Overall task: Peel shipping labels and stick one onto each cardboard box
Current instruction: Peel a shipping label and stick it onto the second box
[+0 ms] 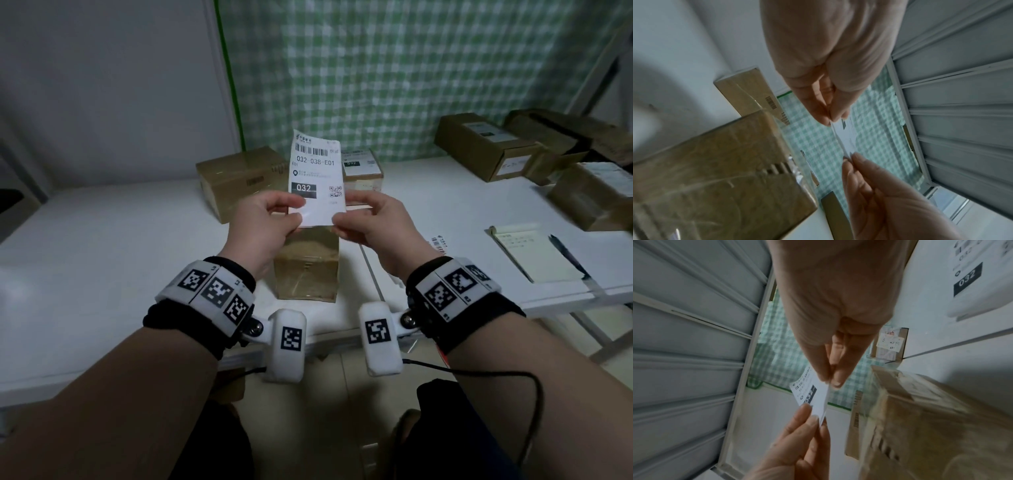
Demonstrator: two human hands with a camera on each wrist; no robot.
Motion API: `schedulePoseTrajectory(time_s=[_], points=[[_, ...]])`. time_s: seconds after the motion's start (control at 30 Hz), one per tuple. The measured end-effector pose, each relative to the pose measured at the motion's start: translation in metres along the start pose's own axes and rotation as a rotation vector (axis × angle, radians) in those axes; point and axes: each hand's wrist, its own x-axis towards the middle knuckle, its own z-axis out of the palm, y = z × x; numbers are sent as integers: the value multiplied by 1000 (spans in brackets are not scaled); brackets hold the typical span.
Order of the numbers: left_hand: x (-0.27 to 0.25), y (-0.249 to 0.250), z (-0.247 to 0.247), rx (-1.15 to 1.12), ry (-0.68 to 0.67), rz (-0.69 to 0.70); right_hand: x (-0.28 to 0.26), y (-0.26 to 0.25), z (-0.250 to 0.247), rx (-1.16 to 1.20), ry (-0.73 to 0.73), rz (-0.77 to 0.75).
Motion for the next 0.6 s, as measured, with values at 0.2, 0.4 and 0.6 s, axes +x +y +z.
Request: schedulePoseTrajectory(time_s=[0.2, 0.4, 0.6], points=[[-7, -1, -4, 512, -20, 286, -8, 3, 12, -38, -19, 97], [-13, -6, 6, 571, -207, 300, -12, 11, 18, -14, -29, 144], [-12, -16, 7, 589, -171, 298, -10, 13, 13, -3, -72, 159]])
